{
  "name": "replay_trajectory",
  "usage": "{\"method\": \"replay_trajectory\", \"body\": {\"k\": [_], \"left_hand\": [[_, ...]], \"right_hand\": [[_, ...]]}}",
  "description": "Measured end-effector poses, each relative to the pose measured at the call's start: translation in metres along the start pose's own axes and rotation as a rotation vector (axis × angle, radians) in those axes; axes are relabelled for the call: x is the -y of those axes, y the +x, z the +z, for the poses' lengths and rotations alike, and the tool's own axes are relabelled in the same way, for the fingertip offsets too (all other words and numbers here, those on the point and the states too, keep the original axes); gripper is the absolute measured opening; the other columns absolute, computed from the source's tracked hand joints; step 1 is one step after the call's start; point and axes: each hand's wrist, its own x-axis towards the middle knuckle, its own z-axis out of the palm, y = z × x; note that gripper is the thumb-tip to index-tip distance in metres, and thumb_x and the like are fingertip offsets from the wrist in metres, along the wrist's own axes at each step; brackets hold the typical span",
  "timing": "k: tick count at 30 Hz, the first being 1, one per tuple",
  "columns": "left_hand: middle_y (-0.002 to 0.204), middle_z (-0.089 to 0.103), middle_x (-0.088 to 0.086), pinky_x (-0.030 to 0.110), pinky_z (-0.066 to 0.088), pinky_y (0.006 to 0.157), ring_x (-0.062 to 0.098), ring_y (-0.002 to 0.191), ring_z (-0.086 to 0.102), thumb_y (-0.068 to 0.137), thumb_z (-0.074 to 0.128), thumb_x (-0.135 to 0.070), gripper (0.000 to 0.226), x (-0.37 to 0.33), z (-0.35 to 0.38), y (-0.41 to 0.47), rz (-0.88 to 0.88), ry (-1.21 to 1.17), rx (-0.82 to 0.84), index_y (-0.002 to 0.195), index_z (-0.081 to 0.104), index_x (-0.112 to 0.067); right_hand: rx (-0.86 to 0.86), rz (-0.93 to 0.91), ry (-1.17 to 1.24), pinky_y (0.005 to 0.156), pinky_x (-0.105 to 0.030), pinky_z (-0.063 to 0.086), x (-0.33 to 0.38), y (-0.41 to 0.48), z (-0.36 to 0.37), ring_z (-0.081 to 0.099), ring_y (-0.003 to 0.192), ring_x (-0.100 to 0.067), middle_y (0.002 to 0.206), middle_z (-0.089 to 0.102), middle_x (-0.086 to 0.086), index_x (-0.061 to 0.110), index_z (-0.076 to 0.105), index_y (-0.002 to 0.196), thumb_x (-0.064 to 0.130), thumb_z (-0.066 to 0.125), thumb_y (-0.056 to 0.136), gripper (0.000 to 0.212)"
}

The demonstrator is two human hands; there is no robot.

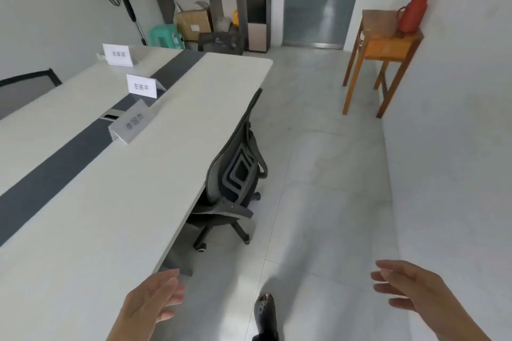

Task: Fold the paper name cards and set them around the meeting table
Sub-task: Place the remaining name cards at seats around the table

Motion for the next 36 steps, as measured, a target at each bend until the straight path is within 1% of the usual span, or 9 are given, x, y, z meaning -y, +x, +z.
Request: {"method": "replay_trajectory", "body": {"k": [3,6,11,14,18,23,26,29,36], "left_hand": [[0.091,0.076,0.014,0.053,0.052,0.087,0.033,0.091,0.070,0.094,0.054,-0.008,0.017,-0.040,0.032,0.060,0.006,-0.001,0.026,0.102,0.069,-0.012],[0.091,0.077,0.011,0.044,0.054,0.079,0.030,0.091,0.070,0.095,0.054,-0.010,0.018,-0.092,0.069,0.128,0.032,0.033,0.085,0.104,0.068,-0.013],[0.097,0.076,0.005,0.034,0.054,0.075,0.018,0.091,0.072,0.097,0.050,-0.017,0.019,-0.206,0.143,0.227,0.162,0.117,0.245,0.107,0.065,-0.022],[0.095,0.077,0.001,0.028,0.054,0.074,0.010,0.086,0.073,0.097,0.049,-0.022,0.019,-0.265,0.189,0.274,0.231,0.161,0.324,0.107,0.064,-0.027],[0.094,0.077,0.001,0.032,0.055,0.076,0.014,0.087,0.073,0.096,0.051,-0.021,0.020,-0.312,0.251,0.336,0.247,0.186,0.369,0.109,0.066,-0.023],[0.094,0.077,0.005,0.036,0.054,0.077,0.020,0.089,0.073,0.096,0.051,-0.020,0.019,-0.354,0.335,0.410,0.158,0.203,0.339,0.106,0.066,-0.023],[0.095,0.078,0.005,0.038,0.054,0.079,0.019,0.088,0.073,0.095,0.052,-0.018,0.019,-0.398,0.380,0.441,0.143,0.192,0.340,0.104,0.067,-0.023],[0.092,0.078,0.002,0.036,0.055,0.077,0.019,0.087,0.073,0.095,0.051,-0.016,0.020,-0.439,0.412,0.475,0.179,0.176,0.285,0.105,0.067,-0.021],[0.088,0.078,0.001,0.039,0.054,0.077,0.024,0.090,0.071,0.095,0.052,-0.014,0.019,-0.487,0.467,0.566,0.087,0.096,0.173,0.107,0.067,-0.017]], "right_hand": [[-0.022,-0.002,0.046,0.070,-0.037,0.052,0.031,0.039,-0.019,0.075,0.079,-0.018,0.088,0.079,-0.002,0.016,0.073,0.097,0.072,0.082,0.014,0.100],[-0.080,-0.014,0.096,0.070,-0.038,0.052,0.064,0.081,-0.040,0.075,0.079,-0.018,0.089,0.079,-0.003,0.015,0.073,0.097,0.077,0.077,0.007,0.110],[-0.183,-0.074,0.166,0.076,-0.042,0.051,0.149,0.141,-0.073,0.075,0.075,-0.016,0.096,0.078,-0.012,0.014,0.074,0.095,0.016,0.072,0.082,0.013],[-0.233,-0.054,0.183,0.075,-0.041,0.051,0.171,0.186,-0.096,0.075,0.075,-0.015,0.094,0.078,-0.011,0.011,0.072,0.099,0.013,0.069,0.085,0.015],[-0.242,-0.040,0.209,0.071,-0.039,0.052,0.193,0.251,-0.133,0.075,0.078,-0.016,0.089,0.079,-0.004,0.015,0.073,0.096,0.074,0.080,0.016,0.099],[-0.246,-0.019,0.242,0.071,-0.040,0.053,0.225,0.364,-0.203,0.075,0.076,-0.017,0.087,0.079,-0.004,0.011,0.073,0.097,0.079,0.076,0.006,0.113],[-0.242,-0.049,0.204,0.074,-0.042,0.054,0.272,0.428,-0.244,0.075,0.076,-0.018,0.088,0.079,-0.005,0.015,0.073,0.094,0.072,0.082,0.023,0.091],[-0.225,-0.092,0.165,0.087,-0.052,0.053,0.320,0.497,-0.276,0.075,0.079,-0.017,0.094,0.078,-0.008,0.015,0.072,0.098,0.021,0.072,0.083,0.016],[-0.138,-0.155,0.021,0.079,-0.039,0.053,0.407,0.652,-0.313,0.074,0.081,-0.013,0.089,0.078,0.001,0.015,0.072,0.102,0.012,0.062,0.089,0.016]]}}
